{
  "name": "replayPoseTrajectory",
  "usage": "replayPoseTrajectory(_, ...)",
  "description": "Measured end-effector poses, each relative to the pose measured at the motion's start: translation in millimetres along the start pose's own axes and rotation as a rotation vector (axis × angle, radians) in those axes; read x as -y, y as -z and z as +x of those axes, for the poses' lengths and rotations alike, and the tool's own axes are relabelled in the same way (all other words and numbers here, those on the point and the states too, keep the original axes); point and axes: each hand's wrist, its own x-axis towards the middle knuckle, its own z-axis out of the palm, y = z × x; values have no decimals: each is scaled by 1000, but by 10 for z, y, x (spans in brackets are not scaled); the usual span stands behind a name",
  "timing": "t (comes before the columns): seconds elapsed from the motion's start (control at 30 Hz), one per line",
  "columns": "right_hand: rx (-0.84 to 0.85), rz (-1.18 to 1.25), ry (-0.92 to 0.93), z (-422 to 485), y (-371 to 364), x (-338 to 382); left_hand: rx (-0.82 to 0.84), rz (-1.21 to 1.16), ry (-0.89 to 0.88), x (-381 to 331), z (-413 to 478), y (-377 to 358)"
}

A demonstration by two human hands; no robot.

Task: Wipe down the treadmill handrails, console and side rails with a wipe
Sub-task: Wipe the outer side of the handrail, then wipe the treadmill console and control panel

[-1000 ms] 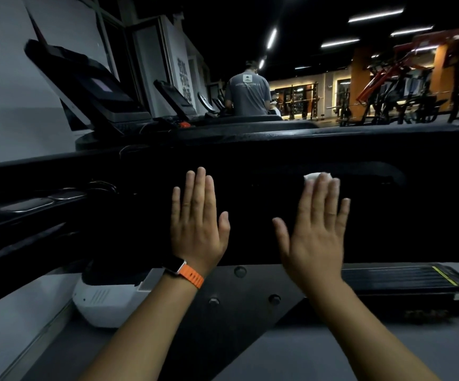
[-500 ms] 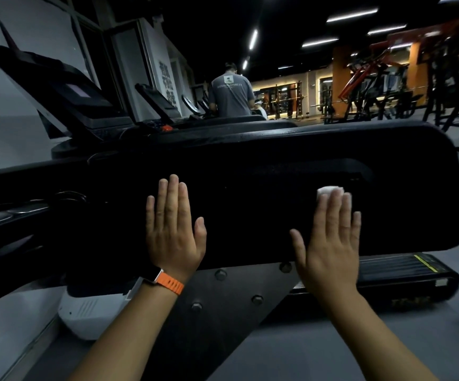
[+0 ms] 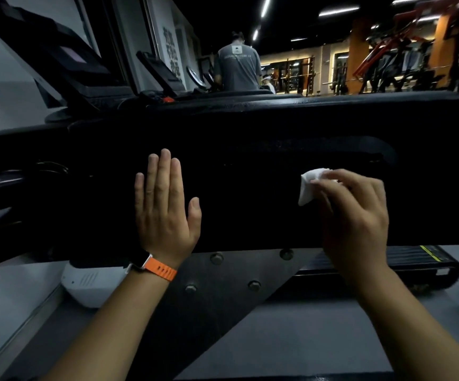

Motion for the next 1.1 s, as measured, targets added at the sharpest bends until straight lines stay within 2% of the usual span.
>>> replayPoseTrajectory(0.33,89,-10,-144,156,129,78,91,-106,109,-150,25,157)
replayPoseTrajectory(0.6,395,390,-557,1219,482,844,410,-156,232,-440,693,913)
replayPoseTrajectory(0.9,709,635,-795,2852,795,1571,718,-169,365,-220,2179,1870)
replayPoseTrajectory(1.1,992,758,-880,3446,856,2005,865,-84,473,12,2690,2570)
